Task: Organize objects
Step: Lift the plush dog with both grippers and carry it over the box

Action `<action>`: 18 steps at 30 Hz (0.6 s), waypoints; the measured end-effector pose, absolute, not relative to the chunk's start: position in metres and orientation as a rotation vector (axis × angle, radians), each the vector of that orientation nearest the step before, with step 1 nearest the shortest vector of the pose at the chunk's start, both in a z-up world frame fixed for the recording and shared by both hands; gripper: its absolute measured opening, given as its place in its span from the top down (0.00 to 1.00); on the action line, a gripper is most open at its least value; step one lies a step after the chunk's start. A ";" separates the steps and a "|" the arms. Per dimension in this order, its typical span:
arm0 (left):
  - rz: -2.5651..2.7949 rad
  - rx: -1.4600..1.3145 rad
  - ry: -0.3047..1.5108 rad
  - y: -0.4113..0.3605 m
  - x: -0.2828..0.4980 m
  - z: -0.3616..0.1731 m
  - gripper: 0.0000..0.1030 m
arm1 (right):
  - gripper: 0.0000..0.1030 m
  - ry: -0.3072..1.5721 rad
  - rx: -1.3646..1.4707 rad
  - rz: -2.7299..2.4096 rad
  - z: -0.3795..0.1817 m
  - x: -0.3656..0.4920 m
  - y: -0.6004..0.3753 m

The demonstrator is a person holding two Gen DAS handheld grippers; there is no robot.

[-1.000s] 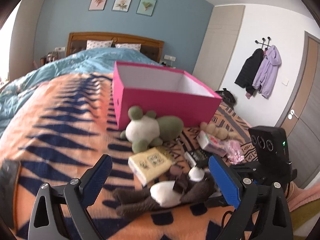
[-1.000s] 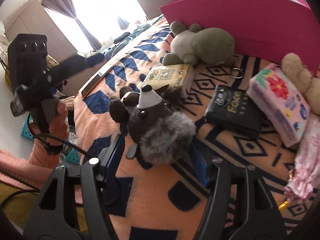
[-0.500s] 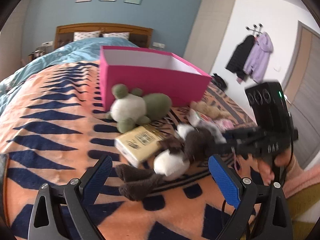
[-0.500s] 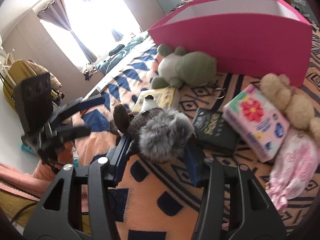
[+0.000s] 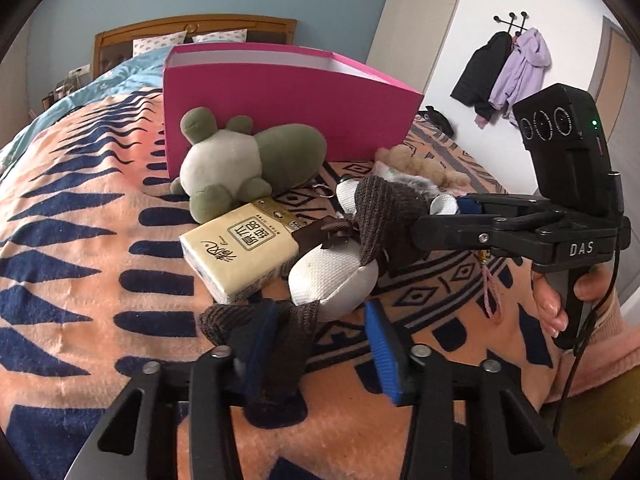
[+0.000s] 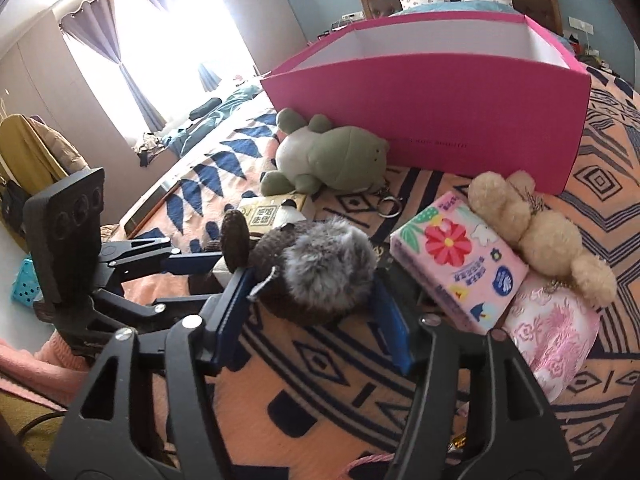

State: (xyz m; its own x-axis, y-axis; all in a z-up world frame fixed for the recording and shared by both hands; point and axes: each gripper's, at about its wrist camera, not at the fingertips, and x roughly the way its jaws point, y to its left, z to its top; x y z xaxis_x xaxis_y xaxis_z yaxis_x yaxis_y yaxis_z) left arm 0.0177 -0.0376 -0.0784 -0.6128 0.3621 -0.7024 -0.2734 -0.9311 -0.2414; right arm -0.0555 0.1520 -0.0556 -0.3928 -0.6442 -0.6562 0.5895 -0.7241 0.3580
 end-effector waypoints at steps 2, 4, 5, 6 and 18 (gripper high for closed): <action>2.536 -1.144 -0.163 -0.039 0.018 -0.079 0.61 | 0.36 -0.091 1.041 -2.141 -0.056 -0.058 0.151; 2.534 -1.143 -0.168 -0.039 0.017 -0.080 0.62 | 0.36 -0.085 1.039 -2.139 -0.056 -0.061 0.148; 2.531 -1.142 -0.172 -0.039 0.018 -0.080 0.62 | 0.36 -0.079 1.034 -2.139 -0.056 -0.061 0.147; 2.528 -1.142 -0.175 -0.038 0.017 -0.080 0.62 | 0.36 -0.072 1.029 -2.138 -0.055 -0.062 0.145; 2.496 -1.081 -0.255 -0.042 0.016 -0.064 0.67 | 0.48 -0.149 1.031 -2.079 -0.046 -0.064 0.150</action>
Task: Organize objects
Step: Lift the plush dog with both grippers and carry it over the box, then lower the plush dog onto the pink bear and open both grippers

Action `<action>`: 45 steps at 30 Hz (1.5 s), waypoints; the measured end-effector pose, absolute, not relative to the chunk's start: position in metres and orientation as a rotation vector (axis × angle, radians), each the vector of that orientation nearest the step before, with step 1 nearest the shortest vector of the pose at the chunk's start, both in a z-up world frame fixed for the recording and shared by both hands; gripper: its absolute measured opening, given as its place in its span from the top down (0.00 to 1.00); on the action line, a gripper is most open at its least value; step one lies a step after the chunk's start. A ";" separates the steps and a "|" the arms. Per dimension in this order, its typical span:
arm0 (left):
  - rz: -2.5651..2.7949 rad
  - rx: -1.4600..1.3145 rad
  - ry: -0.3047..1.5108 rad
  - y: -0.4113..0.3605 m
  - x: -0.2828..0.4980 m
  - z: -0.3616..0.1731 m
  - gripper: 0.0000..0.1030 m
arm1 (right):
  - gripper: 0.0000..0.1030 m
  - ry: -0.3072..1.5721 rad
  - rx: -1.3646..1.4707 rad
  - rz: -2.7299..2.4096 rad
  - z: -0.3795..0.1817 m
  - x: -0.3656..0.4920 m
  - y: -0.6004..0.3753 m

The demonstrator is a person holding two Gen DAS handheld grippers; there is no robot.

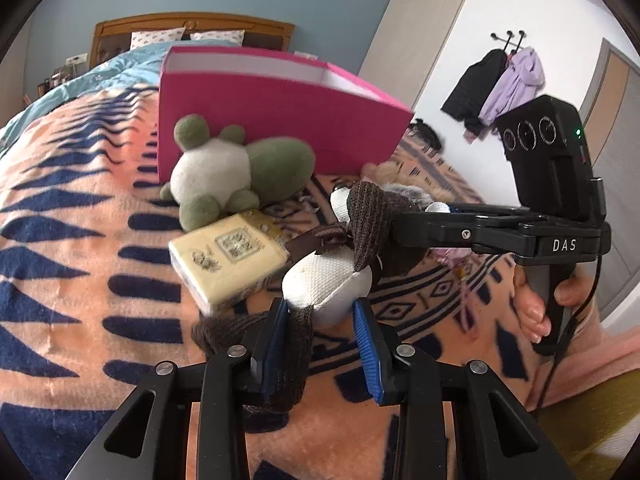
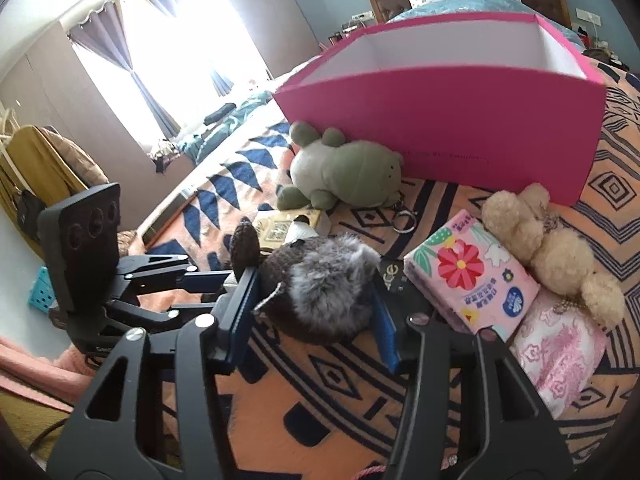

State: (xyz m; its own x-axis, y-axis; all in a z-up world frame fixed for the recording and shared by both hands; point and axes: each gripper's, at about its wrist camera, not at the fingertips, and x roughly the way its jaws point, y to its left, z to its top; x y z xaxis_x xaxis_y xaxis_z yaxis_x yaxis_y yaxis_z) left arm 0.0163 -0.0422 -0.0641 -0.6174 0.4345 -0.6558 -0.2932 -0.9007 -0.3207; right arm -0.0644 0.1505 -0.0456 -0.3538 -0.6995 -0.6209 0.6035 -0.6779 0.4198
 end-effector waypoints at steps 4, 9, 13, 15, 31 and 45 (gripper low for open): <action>2.520 -1.014 -0.225 -0.041 0.016 -0.041 0.67 | 0.48 -0.188 0.991 -2.083 -0.026 -0.064 0.159; 2.563 -0.909 -0.158 -0.044 0.004 -0.005 0.67 | 0.48 -0.206 0.904 -2.097 0.004 -0.073 0.165; 2.618 -0.837 -0.073 -0.046 -0.019 0.028 0.67 | 0.48 -0.192 0.820 -2.128 0.033 -0.091 0.161; 2.641 -0.810 -0.040 -0.047 -0.033 0.041 0.67 | 0.48 -0.194 0.792 -2.138 0.044 -0.103 0.160; 2.697 -0.922 0.007 -0.066 -0.164 0.043 0.67 | 0.48 -0.290 0.881 -2.168 0.050 -0.239 0.148; 2.690 -1.211 0.102 -0.061 -0.223 -0.003 0.67 | 0.45 -0.183 1.177 -2.180 0.004 -0.296 0.123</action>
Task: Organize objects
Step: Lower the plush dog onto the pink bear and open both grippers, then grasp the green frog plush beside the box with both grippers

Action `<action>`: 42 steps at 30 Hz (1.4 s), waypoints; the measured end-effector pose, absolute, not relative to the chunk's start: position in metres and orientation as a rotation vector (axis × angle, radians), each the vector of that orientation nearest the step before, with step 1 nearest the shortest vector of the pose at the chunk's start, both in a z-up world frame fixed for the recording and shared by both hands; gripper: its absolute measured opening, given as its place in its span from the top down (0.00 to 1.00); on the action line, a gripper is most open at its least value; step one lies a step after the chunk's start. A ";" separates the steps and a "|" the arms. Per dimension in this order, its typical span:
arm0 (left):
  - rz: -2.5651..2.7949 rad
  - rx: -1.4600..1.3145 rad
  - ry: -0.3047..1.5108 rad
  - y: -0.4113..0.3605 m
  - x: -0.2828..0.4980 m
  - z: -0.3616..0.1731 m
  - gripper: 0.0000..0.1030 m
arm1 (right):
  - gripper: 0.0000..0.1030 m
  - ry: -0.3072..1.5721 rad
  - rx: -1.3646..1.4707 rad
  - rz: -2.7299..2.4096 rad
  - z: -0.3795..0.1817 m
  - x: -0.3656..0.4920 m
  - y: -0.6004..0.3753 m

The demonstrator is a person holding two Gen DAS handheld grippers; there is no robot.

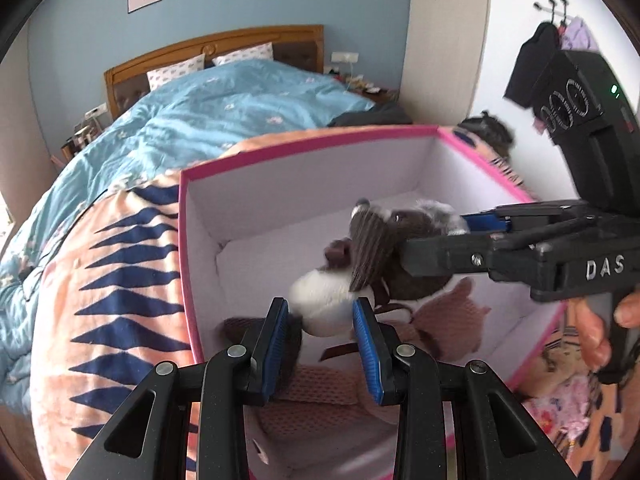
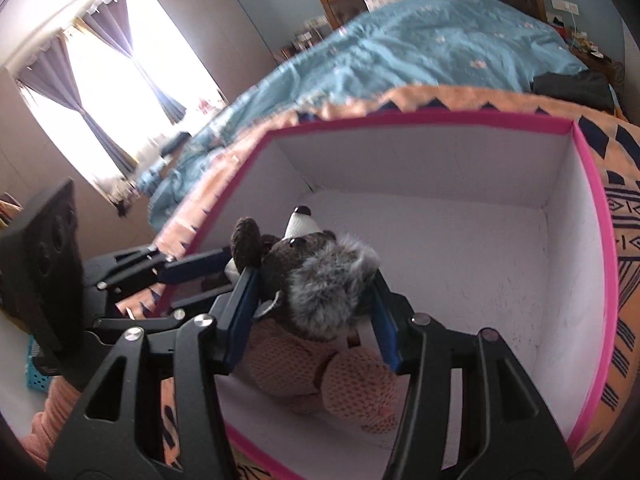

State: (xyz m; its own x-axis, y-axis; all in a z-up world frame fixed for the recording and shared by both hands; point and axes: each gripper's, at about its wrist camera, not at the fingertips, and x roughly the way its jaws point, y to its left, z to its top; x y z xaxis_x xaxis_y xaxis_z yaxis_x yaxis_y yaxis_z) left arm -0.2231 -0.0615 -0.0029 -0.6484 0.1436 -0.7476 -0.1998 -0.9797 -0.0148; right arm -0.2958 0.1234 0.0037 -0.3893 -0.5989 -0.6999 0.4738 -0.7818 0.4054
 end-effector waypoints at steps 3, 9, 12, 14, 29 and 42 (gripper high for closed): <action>2.714 -1.261 0.150 -0.060 -0.226 -0.008 0.67 | 0.45 -0.128 1.229 -2.224 -0.002 -0.297 0.119; 2.764 -1.198 0.164 -0.056 -0.210 -0.003 0.61 | 0.45 -0.120 1.235 -2.247 -0.005 -0.292 0.126; 2.799 -1.134 0.152 -0.058 -0.199 0.002 0.49 | 0.45 -0.101 1.200 -2.281 0.000 -0.282 0.130; 2.812 -1.083 0.103 -0.062 -0.186 0.008 0.45 | 0.45 -0.105 1.170 -2.289 0.004 -0.273 0.134; 2.767 -0.769 -0.140 -0.075 -0.076 0.029 0.25 | 0.36 -0.030 0.826 -2.219 0.028 -0.129 0.151; 2.731 -1.043 -0.327 -0.092 -0.075 -0.048 0.19 | 0.34 -0.091 1.063 -2.170 -0.050 -0.137 0.124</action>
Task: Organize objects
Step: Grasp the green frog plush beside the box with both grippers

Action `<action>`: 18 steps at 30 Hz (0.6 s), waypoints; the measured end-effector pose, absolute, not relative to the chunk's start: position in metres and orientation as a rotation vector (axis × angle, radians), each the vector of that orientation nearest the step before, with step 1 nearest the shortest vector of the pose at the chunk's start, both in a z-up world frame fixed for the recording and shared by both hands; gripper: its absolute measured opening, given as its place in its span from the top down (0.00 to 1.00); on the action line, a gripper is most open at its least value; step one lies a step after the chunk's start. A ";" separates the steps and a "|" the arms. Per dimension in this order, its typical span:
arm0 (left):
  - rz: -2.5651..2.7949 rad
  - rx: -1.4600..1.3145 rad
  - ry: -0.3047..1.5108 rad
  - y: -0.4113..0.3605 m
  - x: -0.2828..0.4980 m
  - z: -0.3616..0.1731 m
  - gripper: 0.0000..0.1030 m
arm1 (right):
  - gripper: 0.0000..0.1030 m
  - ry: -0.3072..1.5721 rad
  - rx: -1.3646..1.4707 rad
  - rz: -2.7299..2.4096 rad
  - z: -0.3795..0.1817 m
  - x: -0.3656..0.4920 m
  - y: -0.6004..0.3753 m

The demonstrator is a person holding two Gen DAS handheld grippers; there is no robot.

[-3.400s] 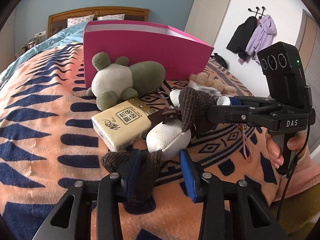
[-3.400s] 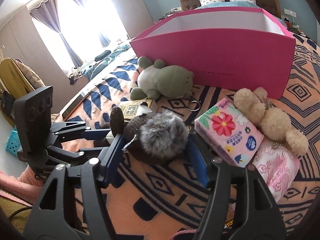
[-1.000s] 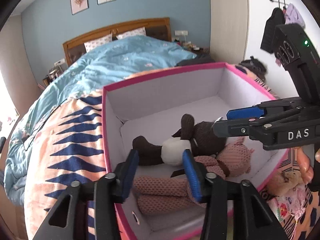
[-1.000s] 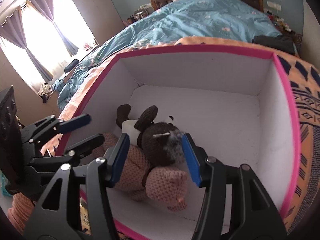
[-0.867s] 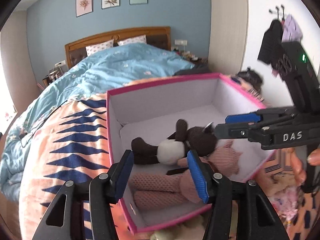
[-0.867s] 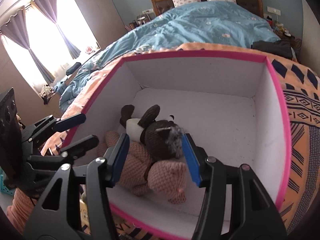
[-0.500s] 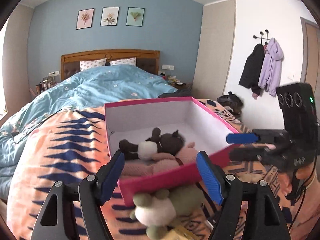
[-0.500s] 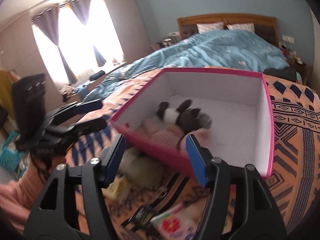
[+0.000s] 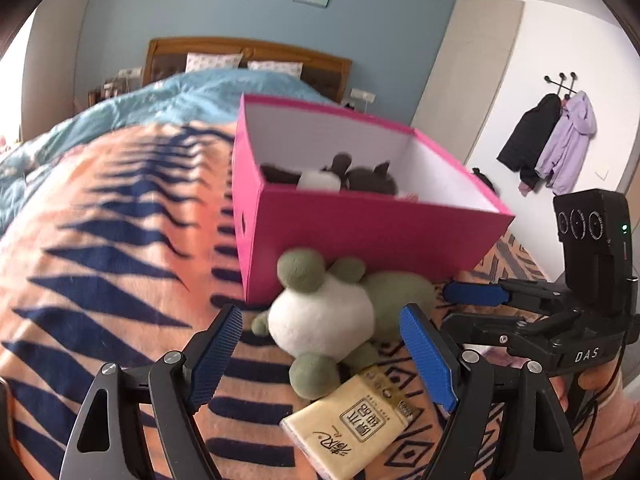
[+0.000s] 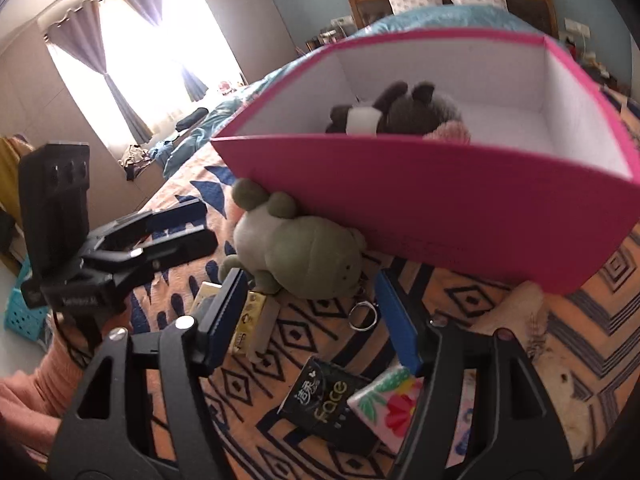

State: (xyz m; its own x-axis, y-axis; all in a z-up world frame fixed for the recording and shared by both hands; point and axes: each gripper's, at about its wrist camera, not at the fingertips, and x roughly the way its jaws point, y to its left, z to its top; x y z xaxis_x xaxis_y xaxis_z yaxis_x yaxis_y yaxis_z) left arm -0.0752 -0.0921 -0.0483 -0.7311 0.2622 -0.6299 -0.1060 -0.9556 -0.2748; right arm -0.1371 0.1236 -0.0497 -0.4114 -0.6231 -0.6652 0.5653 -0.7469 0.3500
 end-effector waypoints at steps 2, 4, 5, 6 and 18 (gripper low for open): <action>2.717 -1.077 -0.327 -0.090 -0.079 -0.057 0.20 | 0.34 -0.061 1.063 -2.172 -0.051 -0.139 0.116; 2.705 -1.100 -0.328 -0.088 -0.082 -0.063 0.20 | 0.34 -0.050 1.070 -2.158 -0.053 -0.141 0.108; 2.702 -1.109 -0.325 -0.088 -0.084 -0.065 0.20 | 0.34 -0.043 1.074 -2.161 -0.054 -0.143 0.106; 2.699 -1.116 -0.325 -0.087 -0.084 -0.067 0.20 | 0.34 -0.036 1.077 -2.160 -0.055 -0.144 0.103; 2.620 -1.215 -0.330 -0.085 -0.095 -0.079 0.34 | 0.34 -0.024 1.093 -2.214 -0.057 -0.154 0.096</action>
